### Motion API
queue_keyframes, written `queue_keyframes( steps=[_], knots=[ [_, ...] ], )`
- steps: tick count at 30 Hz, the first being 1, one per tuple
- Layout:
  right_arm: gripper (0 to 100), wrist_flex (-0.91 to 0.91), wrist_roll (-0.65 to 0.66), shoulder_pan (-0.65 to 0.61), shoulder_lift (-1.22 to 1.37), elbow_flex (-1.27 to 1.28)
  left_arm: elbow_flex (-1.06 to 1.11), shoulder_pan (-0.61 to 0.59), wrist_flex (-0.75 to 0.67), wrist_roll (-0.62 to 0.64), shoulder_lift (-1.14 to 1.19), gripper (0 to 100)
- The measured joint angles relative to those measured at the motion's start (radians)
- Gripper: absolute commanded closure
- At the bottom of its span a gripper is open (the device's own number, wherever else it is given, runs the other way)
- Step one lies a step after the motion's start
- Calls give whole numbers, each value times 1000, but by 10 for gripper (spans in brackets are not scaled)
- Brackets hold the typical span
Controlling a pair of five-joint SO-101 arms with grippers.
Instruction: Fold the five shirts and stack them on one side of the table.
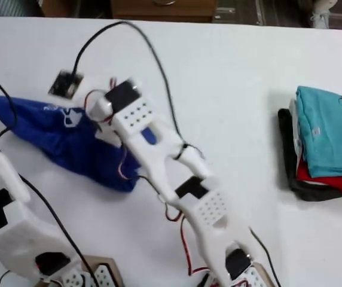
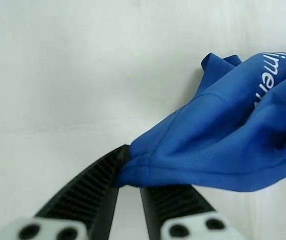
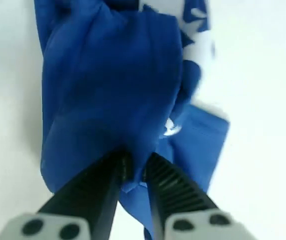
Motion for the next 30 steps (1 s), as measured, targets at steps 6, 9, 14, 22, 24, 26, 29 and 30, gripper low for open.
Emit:
queue_keyframes(
  steps=[6,9,14,22,24,26,29,30],
  knots=[
    [974,6,0,64,-126,-40,0,0,0,0,0,980],
    [967,6,3,87,-135,-20,0,0,0,0,0,980],
    [868,6,72,95,-94,97,0,0,0,0,0,980],
    [790,6,86,-3,-21,104,0,2,0,0,0,980],
    [790,5,86,-31,-20,106,0,2,0,0,0,980],
    [790,3,87,-40,-20,106,0,2,0,0,0,980],
    [790,-14,87,-23,-20,112,0,2,0,0,0,980],
    [790,-21,87,-8,-20,115,0,2,0,0,0,980]
  ],
)
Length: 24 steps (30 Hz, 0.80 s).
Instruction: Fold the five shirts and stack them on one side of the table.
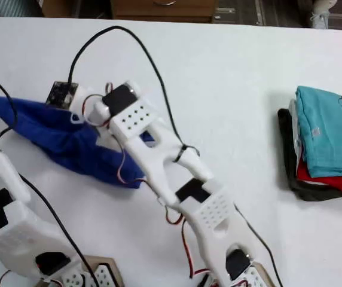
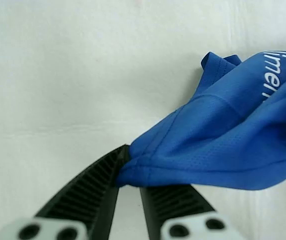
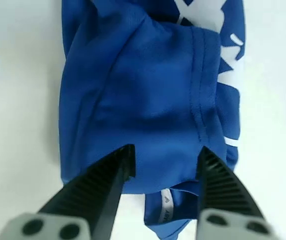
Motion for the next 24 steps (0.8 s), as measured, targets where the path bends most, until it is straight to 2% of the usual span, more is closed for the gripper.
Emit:
queue_keyframes(
  steps=[5,10,12,15,17,24],
  knots=[
    [790,-17,-3,91,83,0,0,0,0,0,0,980],
    [795,-34,0,86,189,0,0,0,0,0,0,980],
    [850,-35,0,91,206,0,0,0,0,0,0,980],
    [993,-35,0,91,206,0,0,0,0,0,0,980],
    [961,-34,0,89,206,0,0,0,0,0,0,980],
    [978,28,0,89,60,0,0,0,0,0,0,980]
  ],
)
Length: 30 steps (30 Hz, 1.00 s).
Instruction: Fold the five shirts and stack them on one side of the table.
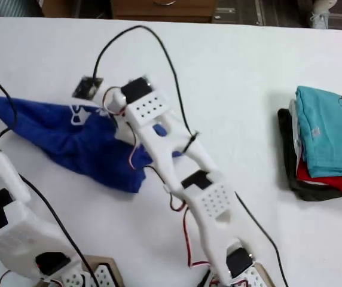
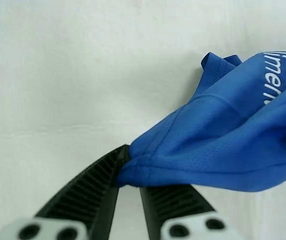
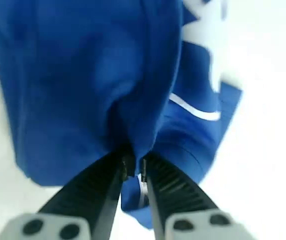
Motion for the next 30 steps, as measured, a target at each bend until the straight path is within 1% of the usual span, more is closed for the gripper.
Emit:
queue_keyframes(
  steps=[4,8,11,14,17,20,24,26,28,30],
  knots=[
    [978,14,-3,-18,-75,0,0,0,0,0,0,980],
    [978,17,-2,-101,-129,41,0,0,0,0,0,980],
    [978,17,-9,-180,-169,166,0,0,0,0,0,980],
    [978,-26,-69,-218,-193,313,0,0,0,0,0,980],
    [978,-106,-104,-216,-206,430,0,0,0,0,0,980],
    [975,-164,-115,-204,-206,491,0,0,0,0,0,980],
    [967,-204,-118,-137,-207,503,0,0,0,0,0,980],
    [923,-204,-118,-103,-210,503,0,0,0,0,0,980],
    [853,-203,-118,-81,-210,502,0,0,0,0,0,980],
    [809,-183,-143,-72,-210,488,0,0,0,0,0,980]
  ],
)
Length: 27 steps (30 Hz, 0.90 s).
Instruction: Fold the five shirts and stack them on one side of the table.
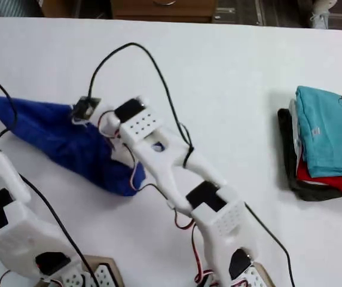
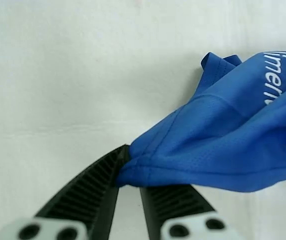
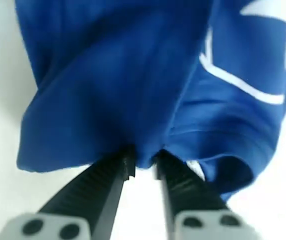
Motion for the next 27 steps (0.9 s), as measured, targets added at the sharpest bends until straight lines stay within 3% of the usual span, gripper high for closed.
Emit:
queue_keyframes(
  steps=[7,17,24,27],
  knots=[
    [916,18,-46,6,0,-26,0,0,0,0,0,980],
    [920,-29,-46,34,0,-37,0,0,0,0,0,980],
    [760,-28,-46,34,3,-64,0,0,0,0,0,980],
    [740,2,-46,6,6,-64,0,0,0,0,0,980]
  ],
)
